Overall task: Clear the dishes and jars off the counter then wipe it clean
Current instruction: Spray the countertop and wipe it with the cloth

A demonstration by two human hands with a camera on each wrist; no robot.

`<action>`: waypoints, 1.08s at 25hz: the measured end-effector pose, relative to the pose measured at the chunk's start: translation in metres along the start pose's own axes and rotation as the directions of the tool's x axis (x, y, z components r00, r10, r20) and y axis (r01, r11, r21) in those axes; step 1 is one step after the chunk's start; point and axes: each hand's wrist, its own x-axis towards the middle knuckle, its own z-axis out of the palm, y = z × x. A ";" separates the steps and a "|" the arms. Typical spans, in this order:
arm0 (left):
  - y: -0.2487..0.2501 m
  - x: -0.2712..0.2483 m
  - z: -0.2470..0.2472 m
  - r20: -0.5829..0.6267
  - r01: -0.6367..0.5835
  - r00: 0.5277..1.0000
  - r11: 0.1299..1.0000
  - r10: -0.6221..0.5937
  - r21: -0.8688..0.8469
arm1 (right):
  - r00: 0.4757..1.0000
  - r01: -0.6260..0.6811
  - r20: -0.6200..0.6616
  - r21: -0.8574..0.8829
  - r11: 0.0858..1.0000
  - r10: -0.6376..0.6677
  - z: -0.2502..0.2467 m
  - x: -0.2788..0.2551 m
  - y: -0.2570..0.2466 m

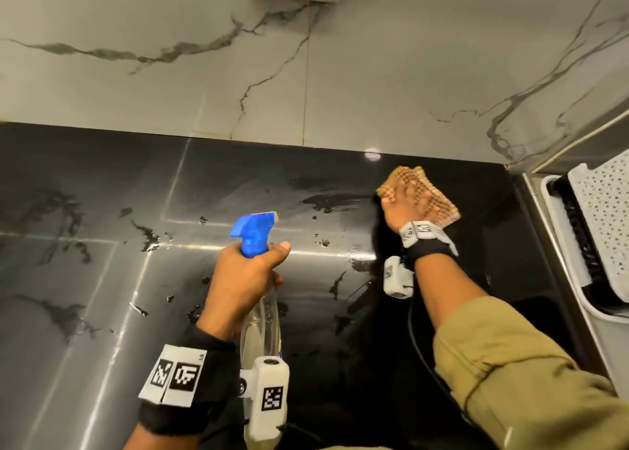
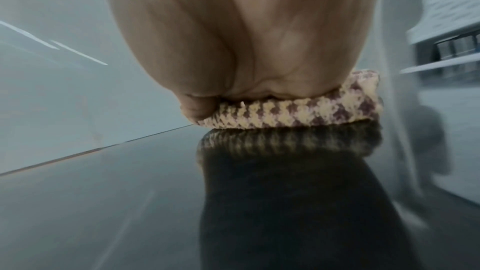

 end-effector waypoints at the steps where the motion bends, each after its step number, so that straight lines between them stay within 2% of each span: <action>1: -0.001 -0.002 -0.004 -0.007 -0.007 1.000 1.000 0.007 -0.005 | 0.999 0.045 0.015 -0.015 0.999 -0.045 0.011 -0.006 -0.029; 3: -0.003 -0.006 -0.016 -0.031 -0.011 0.999 0.999 0.010 -0.033 | 0.980 0.187 0.074 -0.046 0.981 -0.184 0.036 -0.028 -0.091; 4: -0.005 -0.010 -0.023 -0.041 -0.003 0.999 0.999 0.001 -0.049 | 0.950 0.296 0.121 -0.059 0.953 -0.287 0.051 -0.047 -0.122; 6: -0.011 -0.014 -0.032 -0.048 0.025 0.998 0.997 -0.029 -0.079 | 0.833 0.532 0.233 -0.088 0.842 -0.502 0.082 -0.095 -0.170; 7: -0.012 -0.016 -0.034 -0.049 0.034 0.998 0.995 -0.038 -0.093 | 0.775 0.610 0.292 -0.113 0.784 -0.561 0.094 -0.114 -0.184; 8: -0.013 -0.019 -0.037 -0.050 0.036 0.998 0.994 -0.042 -0.103 | 0.736 0.654 0.338 -0.134 0.744 -0.586 0.101 -0.126 -0.190; 9: -0.014 -0.021 -0.039 -0.054 0.035 0.998 0.994 -0.041 -0.103 | 0.730 0.661 0.353 -0.145 0.736 -0.586 0.103 -0.127 -0.189; 10: -0.015 -0.022 -0.040 -0.056 0.030 0.998 0.995 -0.036 -0.097 | 0.740 0.651 0.339 -0.147 0.745 -0.581 0.098 -0.121 -0.182; 11: -0.017 -0.023 -0.042 -0.052 0.027 0.998 0.996 -0.031 -0.087 | 0.777 0.610 0.301 -0.140 0.780 -0.554 0.091 -0.109 -0.166; 13: -0.020 -0.020 -0.045 -0.028 0.023 0.999 0.997 -0.025 -0.072 | 0.884 0.454 0.176 -0.097 0.886 -0.434 0.066 -0.072 -0.116; 15: -0.022 -0.018 -0.047 -0.003 0.022 1.000 0.997 -0.023 -0.070 | 0.960 0.279 0.017 -0.099 0.955 -0.279 0.034 -0.035 -0.042; 17: -0.024 -0.015 -0.047 0.010 0.024 1.000 0.997 -0.023 -0.074 | 0.976 0.140 -0.148 -0.128 0.982 -0.158 0.002 -0.004 0.034; 19: -0.026 -0.015 -0.050 0.004 0.018 1.000 0.996 -0.017 -0.085 | 0.985 -0.056 -0.162 -0.019 0.998 0.052 -0.024 0.005 0.071; 20: -0.028 -0.015 -0.052 -0.011 0.016 1.000 0.995 -0.017 -0.098 | 0.977 -0.164 -0.130 0.049 0.985 0.170 -0.030 0.004 0.068; 21: -0.029 -0.015 -0.055 -0.026 0.013 1.000 0.994 -0.016 -0.109 | 0.966 -0.225 -0.117 0.074 0.972 0.232 -0.033 -0.002 0.051; 22: -0.031 -0.017 -0.057 -0.035 0.009 0.999 0.993 -0.013 -0.118 | 0.959 -0.226 -0.162 0.047 0.973 0.231 -0.037 -0.011 0.024; 24: -0.033 -0.021 -0.062 -0.049 0.005 0.999 0.991 -0.012 -0.131 | 0.949 -0.021 -0.316 -0.074 0.997 -0.003 -0.028 -0.018 -0.036; 25: -0.034 -0.023 -0.063 -0.056 0.006 0.998 0.992 -0.013 -0.130 | 0.948 0.076 -0.301 -0.103 0.992 -0.104 -0.018 -0.021 -0.069; 27: -0.037 -0.029 -0.064 -0.073 0.015 0.997 0.993 -0.023 -0.118 | 0.955 0.218 -0.187 -0.078 0.973 -0.229 0.011 -0.024 -0.140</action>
